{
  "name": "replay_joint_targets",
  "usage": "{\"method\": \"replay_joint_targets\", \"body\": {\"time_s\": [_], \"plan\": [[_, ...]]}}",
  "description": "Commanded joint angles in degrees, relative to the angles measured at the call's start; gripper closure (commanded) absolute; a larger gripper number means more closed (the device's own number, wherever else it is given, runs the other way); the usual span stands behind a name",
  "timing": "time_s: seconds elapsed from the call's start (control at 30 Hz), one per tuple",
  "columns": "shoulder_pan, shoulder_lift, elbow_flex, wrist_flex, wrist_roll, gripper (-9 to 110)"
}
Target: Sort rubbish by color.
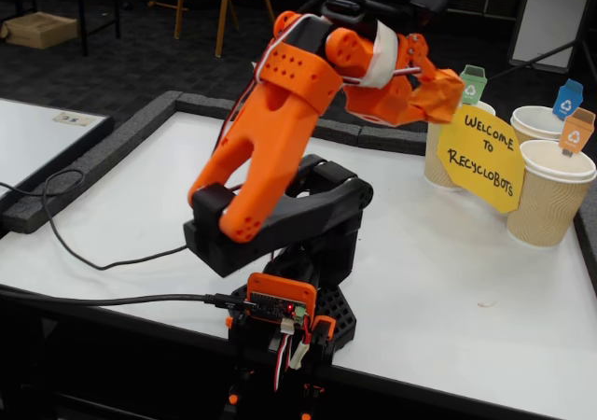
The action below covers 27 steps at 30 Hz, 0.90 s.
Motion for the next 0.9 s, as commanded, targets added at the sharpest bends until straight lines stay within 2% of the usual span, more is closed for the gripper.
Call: {"method": "replay_joint_targets", "body": {"time_s": [0.0, 0.43, 0.87], "plan": [[4.04, 0.35, -3.34, -0.70, -1.14, 101], [8.88, 0.26, -1.41, -3.52, -1.14, 101], [9.05, 0.26, -1.49, -4.31, -1.14, 101]]}}
